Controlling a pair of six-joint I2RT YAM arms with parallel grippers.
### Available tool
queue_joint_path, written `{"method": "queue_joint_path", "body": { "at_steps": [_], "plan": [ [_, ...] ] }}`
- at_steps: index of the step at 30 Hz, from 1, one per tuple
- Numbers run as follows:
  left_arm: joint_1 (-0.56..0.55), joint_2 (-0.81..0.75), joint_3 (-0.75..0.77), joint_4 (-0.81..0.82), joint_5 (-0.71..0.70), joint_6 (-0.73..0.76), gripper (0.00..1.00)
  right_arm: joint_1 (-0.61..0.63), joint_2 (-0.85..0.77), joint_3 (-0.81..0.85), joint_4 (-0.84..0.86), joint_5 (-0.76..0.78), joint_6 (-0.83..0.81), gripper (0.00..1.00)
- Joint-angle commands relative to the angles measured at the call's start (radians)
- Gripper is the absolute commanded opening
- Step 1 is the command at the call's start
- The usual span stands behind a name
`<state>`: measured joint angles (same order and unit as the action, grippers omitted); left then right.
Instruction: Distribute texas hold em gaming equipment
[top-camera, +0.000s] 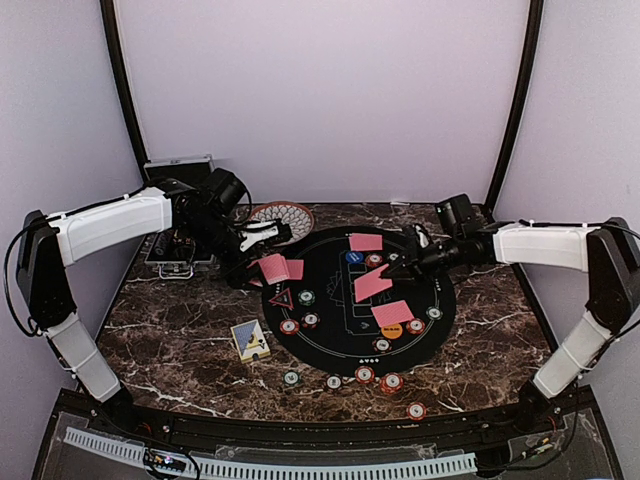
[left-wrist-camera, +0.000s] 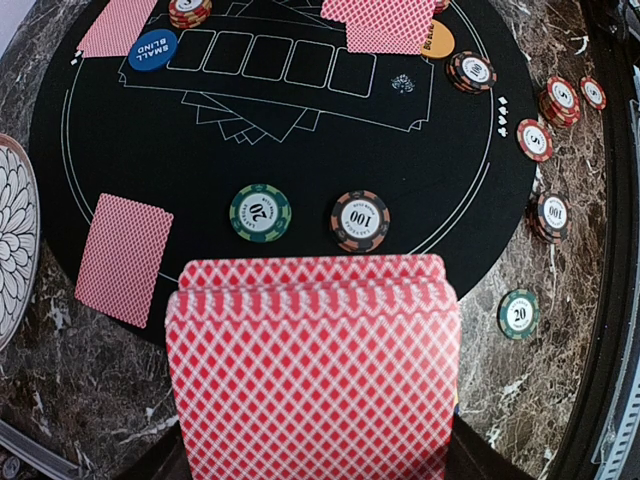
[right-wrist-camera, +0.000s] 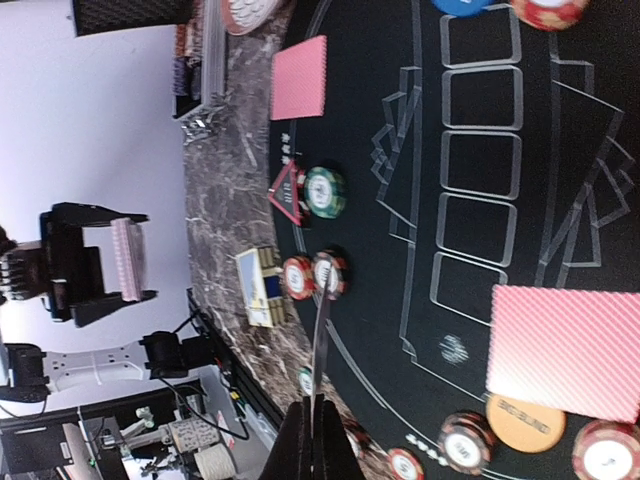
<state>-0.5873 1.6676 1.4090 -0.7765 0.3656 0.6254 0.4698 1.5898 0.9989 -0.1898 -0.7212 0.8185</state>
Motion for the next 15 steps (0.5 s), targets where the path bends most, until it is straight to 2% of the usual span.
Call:
{"method": "queue_joint_path", "body": {
  "at_steps": [1,6,15],
  "plan": [
    [-0.002,-0.032,0.0,-0.01,0.019,0.014,0.0,-0.053,-0.045,-0.075,-0.167,0.062,-0.144,0.0],
    [-0.002,-0.028,0.0,-0.01,0.022,0.009,0.0,-0.099,-0.042,-0.101,-0.215,0.105,-0.201,0.0],
    [-0.002,-0.031,-0.002,-0.016,0.023,0.01,0.0,-0.105,0.019,-0.067,-0.195,0.129,-0.219,0.02]
  ]
}}
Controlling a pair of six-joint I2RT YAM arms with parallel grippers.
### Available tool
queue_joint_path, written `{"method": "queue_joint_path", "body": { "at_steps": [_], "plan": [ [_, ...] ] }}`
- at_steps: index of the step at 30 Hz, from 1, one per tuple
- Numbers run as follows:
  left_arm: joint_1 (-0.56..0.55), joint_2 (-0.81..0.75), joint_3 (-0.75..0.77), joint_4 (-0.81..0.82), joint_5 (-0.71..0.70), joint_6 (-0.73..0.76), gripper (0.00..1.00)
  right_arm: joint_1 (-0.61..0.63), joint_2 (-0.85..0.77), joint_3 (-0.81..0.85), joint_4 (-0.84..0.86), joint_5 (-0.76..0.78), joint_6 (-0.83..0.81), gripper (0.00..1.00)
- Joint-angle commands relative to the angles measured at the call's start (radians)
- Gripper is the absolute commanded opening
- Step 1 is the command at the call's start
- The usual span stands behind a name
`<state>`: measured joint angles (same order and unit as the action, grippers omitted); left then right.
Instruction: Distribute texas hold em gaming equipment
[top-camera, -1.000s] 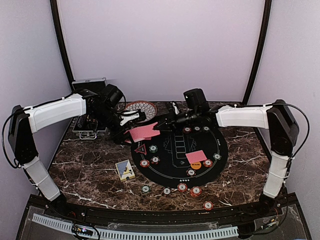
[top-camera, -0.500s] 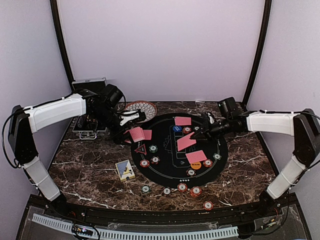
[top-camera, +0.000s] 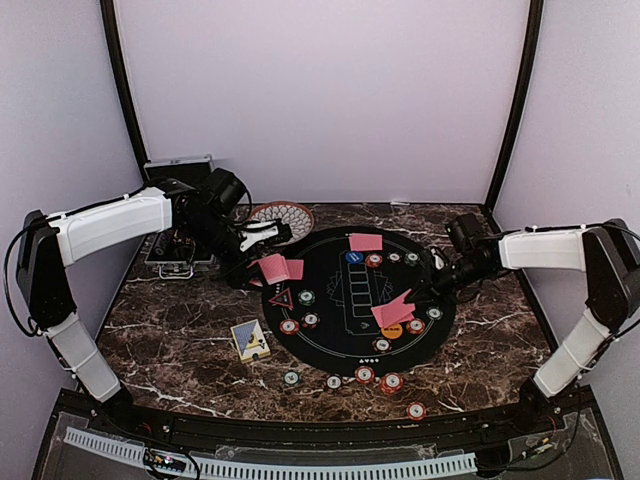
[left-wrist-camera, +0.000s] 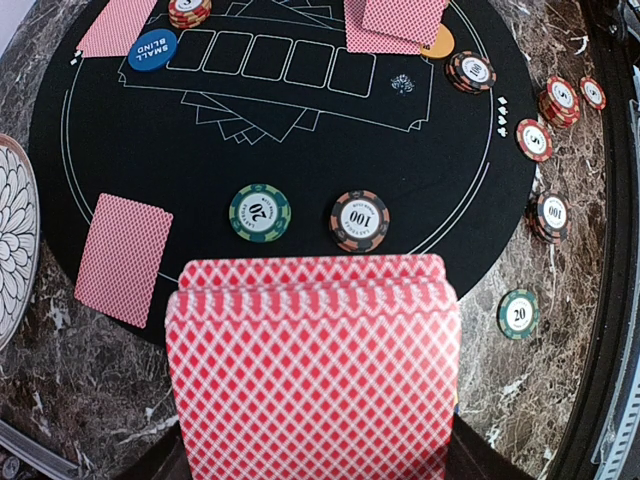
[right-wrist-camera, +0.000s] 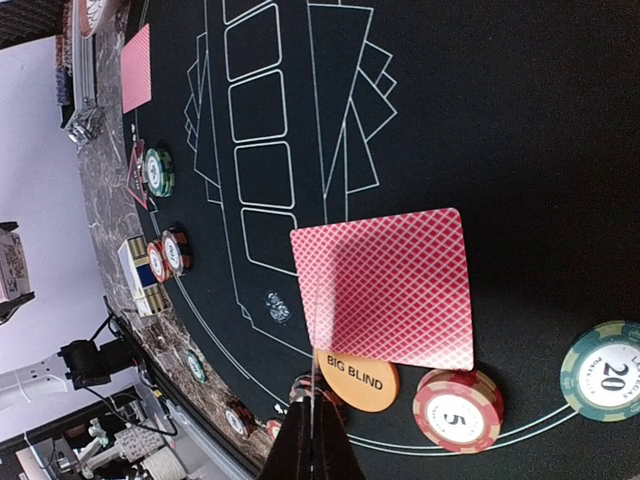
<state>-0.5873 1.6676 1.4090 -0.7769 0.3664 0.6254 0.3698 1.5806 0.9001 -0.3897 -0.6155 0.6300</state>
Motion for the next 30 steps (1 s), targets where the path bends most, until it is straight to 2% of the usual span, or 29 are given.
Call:
{"method": "queue_joint_path", "body": {
  "at_steps": [1,6,7,12,19,23,26,30],
  "plan": [
    [-0.002,-0.03,-0.002,-0.016,0.022,0.01,0.0,-0.005,0.034,0.037,0.003,0.02,-0.034,0.03],
    [-0.002,-0.029,-0.003,-0.014,0.025,0.007,0.0,-0.005,0.054,0.051,-0.019,0.02,-0.05,0.07],
    [-0.002,-0.029,-0.004,-0.013,0.025,0.007,0.0,-0.004,0.055,0.056,-0.031,0.029,-0.055,0.11],
    [-0.002,-0.032,-0.005,-0.013,0.024,0.008,0.0,-0.003,0.033,0.102,-0.127,0.148,-0.085,0.43],
    [-0.002,-0.027,0.0,-0.009,0.031,0.0,0.0,0.045,-0.026,0.189,-0.155,0.259,-0.049,0.61],
    [-0.002,-0.027,0.001,-0.005,0.032,-0.003,0.0,0.136,-0.006,0.262,-0.071,0.161,0.011,0.72],
    [-0.002,-0.026,-0.001,-0.001,0.031,-0.003,0.0,0.19,0.045,0.289,0.075,0.025,0.108,0.75],
    [-0.002,-0.028,-0.003,0.003,0.033,-0.003,0.0,0.246,0.119,0.325,0.283,-0.079,0.242,0.76]
  ]
}}
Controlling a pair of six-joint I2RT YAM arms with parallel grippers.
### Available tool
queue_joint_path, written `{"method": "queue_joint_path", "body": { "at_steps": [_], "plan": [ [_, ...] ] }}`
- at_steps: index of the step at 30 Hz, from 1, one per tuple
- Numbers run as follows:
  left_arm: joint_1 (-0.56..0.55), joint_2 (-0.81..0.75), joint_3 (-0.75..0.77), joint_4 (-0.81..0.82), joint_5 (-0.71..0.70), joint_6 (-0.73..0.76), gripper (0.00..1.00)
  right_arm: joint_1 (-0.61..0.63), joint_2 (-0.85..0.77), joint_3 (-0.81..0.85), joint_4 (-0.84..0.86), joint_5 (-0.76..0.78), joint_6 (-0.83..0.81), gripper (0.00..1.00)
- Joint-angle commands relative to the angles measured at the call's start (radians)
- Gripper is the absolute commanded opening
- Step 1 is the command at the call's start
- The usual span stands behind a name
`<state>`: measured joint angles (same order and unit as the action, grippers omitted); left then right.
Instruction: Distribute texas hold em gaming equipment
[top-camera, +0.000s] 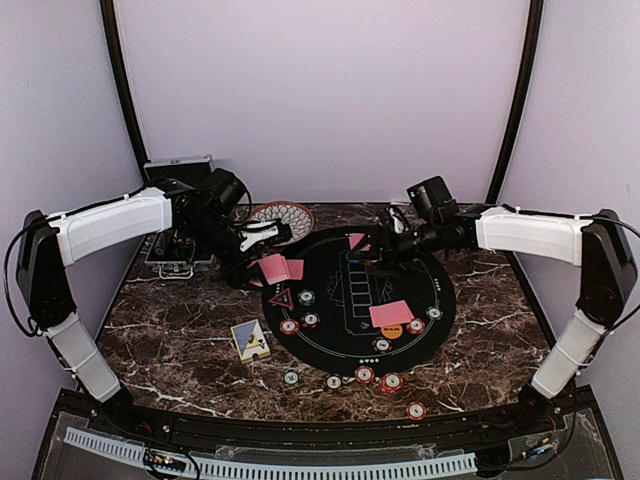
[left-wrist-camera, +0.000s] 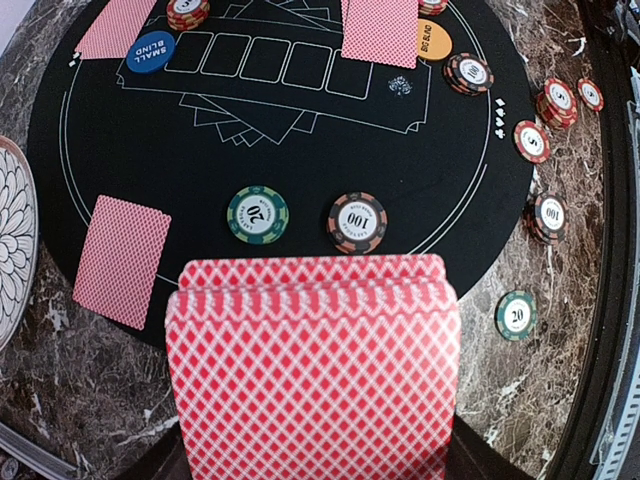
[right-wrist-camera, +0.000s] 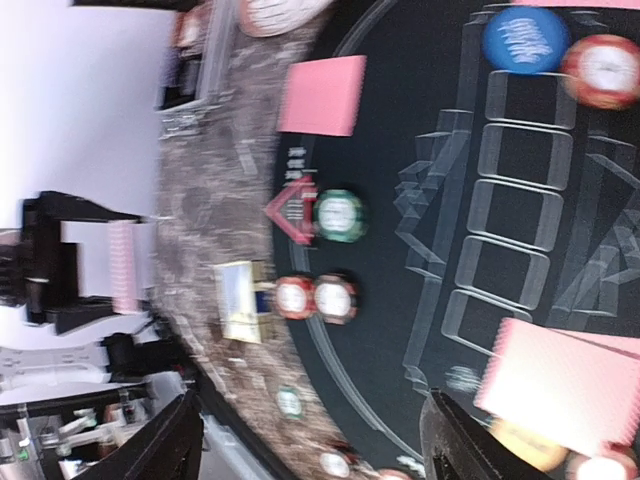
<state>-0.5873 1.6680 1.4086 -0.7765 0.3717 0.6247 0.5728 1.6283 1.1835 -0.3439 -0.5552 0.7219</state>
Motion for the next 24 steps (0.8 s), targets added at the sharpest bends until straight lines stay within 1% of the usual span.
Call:
{"method": "queue_joint_path", "body": {
  "at_steps": [1,3,7,11,24],
  "plan": [
    [-0.002,-0.029,-0.003,0.004,0.03,-0.003,0.0,0.055,0.092,0.056,0.261,-0.155,0.175,0.77],
    [-0.002,-0.029,-0.004,0.007,0.029,-0.006,0.0,0.078,0.138,0.086,0.329,-0.184,0.215,0.77],
    [-0.002,-0.03,-0.001,0.009,0.033,-0.006,0.0,0.123,0.216,0.151,0.395,-0.224,0.268,0.77],
    [-0.002,-0.032,-0.002,0.01,0.03,-0.004,0.0,0.148,0.274,0.181,0.471,-0.262,0.321,0.77],
    [-0.003,-0.024,0.019,0.005,0.034,-0.006,0.0,0.198,0.391,0.298,0.477,-0.294,0.337,0.77]
  ]
}}
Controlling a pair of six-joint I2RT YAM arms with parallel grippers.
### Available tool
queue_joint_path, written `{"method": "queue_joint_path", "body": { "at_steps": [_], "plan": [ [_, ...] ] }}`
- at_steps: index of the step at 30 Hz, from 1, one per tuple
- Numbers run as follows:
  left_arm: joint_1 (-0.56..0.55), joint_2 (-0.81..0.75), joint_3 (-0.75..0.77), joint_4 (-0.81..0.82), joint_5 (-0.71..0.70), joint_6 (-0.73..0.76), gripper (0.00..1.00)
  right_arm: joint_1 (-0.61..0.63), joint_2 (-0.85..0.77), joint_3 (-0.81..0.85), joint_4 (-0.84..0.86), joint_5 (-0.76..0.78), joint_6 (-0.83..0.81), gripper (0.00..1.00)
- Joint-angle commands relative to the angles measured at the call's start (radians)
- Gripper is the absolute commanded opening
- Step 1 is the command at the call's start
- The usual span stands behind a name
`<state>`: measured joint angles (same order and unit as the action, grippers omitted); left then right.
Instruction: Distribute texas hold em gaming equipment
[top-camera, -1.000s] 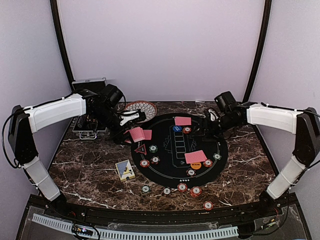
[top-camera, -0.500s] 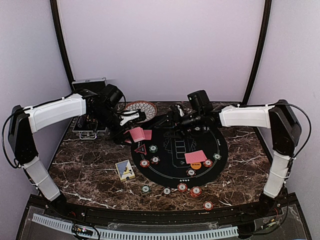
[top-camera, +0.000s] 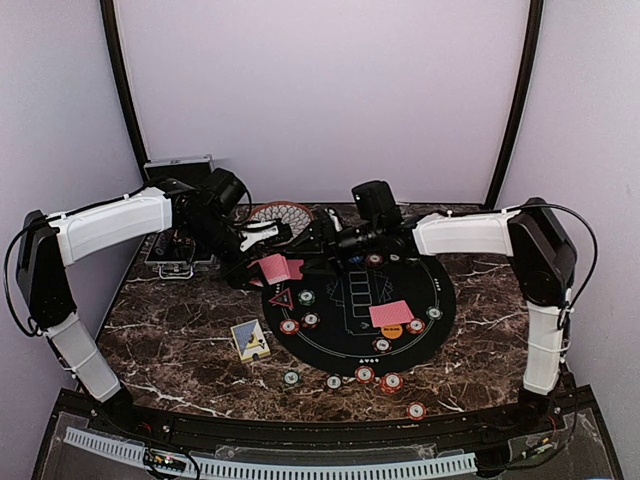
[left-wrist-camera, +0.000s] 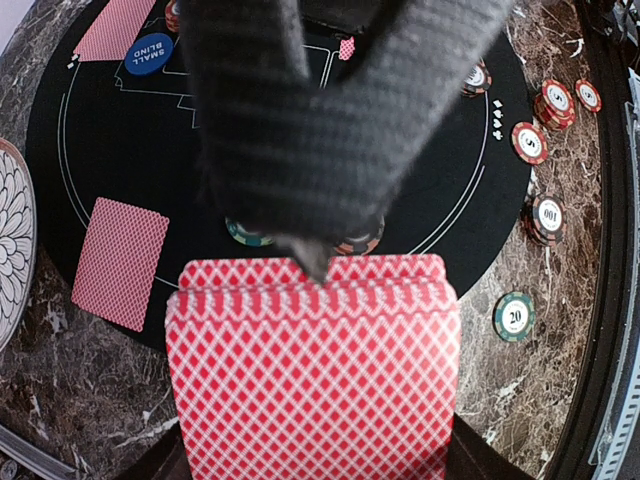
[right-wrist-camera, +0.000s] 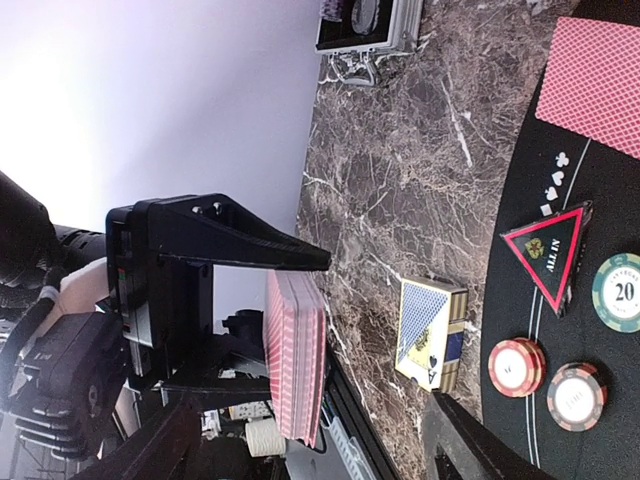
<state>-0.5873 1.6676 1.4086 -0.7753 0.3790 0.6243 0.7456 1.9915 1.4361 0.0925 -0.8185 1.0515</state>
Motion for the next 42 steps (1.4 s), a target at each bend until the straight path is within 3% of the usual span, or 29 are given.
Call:
{"method": "queue_joint_path", "body": {
  "at_steps": [1,18,26,33,42],
  "plan": [
    [-0.003,-0.022,0.021,0.003,0.025,-0.006,0.0,0.029,0.037,0.052,0.037,-0.032,0.005,0.77],
    [-0.006,-0.019,0.026,-0.005,0.026,-0.003,0.0,0.073,0.2,0.204,0.025,-0.057,0.012,0.78],
    [-0.006,-0.021,0.023,-0.005,0.025,-0.003,0.0,0.072,0.227,0.196,0.034,-0.079,0.018,0.77],
    [-0.006,-0.026,0.02,-0.005,0.02,-0.002,0.0,0.041,0.205,0.125,0.058,-0.09,0.028,0.64],
    [-0.006,-0.03,0.009,0.001,0.016,-0.003,0.0,0.017,0.143,0.071,0.038,-0.088,-0.002,0.56]
  ]
}}
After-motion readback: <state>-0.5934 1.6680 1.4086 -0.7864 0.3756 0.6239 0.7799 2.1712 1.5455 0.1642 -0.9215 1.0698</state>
